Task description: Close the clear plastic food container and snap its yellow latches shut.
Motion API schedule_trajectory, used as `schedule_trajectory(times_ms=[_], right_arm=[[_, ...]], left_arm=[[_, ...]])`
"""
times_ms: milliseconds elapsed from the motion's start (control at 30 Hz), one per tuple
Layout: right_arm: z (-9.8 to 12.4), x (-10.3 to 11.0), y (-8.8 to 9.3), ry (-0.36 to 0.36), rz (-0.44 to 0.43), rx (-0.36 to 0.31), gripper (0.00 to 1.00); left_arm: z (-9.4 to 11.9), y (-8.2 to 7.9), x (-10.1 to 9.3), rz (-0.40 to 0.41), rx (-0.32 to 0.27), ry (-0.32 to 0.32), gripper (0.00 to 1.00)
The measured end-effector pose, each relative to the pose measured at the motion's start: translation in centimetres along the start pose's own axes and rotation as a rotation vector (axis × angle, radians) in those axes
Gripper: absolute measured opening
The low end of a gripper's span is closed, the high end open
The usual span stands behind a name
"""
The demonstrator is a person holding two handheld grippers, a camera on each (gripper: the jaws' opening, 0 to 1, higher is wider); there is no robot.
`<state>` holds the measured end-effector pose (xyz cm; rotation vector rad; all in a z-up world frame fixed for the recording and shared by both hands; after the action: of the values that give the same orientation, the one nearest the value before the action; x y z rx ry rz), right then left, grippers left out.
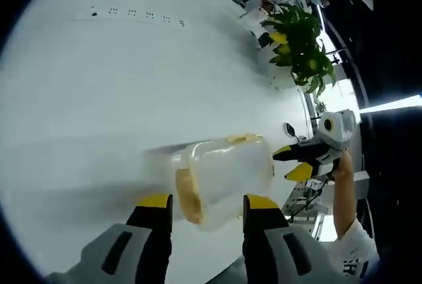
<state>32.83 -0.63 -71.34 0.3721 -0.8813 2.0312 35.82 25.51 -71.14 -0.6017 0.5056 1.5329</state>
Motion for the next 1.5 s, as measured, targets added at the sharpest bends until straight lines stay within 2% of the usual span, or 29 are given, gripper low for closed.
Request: schedule_trajectory(times_ms=[100,300,367,400,433,567,633,667,833,1000,1500], right_arm=[[-0.4,-0.5,0.0,0.042,0.031,0.036,0.36],[-1.1,-0.6,-0.5,0.029,0.008,0.041,0.33],[-1.2,-0.8,-0.5,0.065,0.023,0.065,0.28],[-1.1,-1.1,-0.5,0.099,0.036,0.087,0.24],[-1.2,-0.9,-0.7,0.07,0.014,0.074,0.25],[-1.2,-1.1,-0.9,0.072,0.01,0.087,0.24],[-1.2,-1.1,-0.9,0.072,0.018,0.091,0.24],[-1.2,-1.1,-0.9,0.072,0.018,0.093,0.24],[-1.3,-0.9,-0.9,0.078,0.023,0.099,0.23],[-1.3,-0.8,-0.9,0.078,0.031,0.111,0.23],[-1.4,-0.7,-0.7,0.079,0.039,0.112,0.22]], left_arm=[[-0.3,0.1,-0.4,0.008,0.007,0.003,0.34],[-0.7,0.1,-0.5,0.006,0.011,-0.019,0.33],[-0.7,0.2,-0.5,-0.008,0.02,-0.037,0.31],[-0.7,0.1,-0.4,-0.069,0.03,-0.062,0.29],[-0.7,0.2,-0.4,-0.087,0.029,-0.078,0.27],[-0.8,0.2,-0.6,-0.077,0.031,-0.109,0.23],[-0.8,0.1,-0.5,-0.075,0.032,-0.121,0.18],[-1.0,0.1,-0.6,-0.089,0.038,-0.156,0.18],[-1.1,0.1,-0.9,-0.105,0.042,-0.183,0.18],[-1.2,-0.1,-0.8,-0.095,0.058,-0.189,0.17],[-1.4,-0.2,-0.6,-0.056,0.056,-0.182,0.15]])
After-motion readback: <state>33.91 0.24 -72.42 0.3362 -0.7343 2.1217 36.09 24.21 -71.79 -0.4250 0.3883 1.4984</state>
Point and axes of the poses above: the point that each gripper's makers call its tool centre point, and the gripper's own axes: z roughly backward along the fingers, x roughly to its left, y roughly out of its underside, the point moved 8 cm from there along z, roughly backward along the fingers, and after that the axes turned 14 degrees about z, right-handed, at the moved point
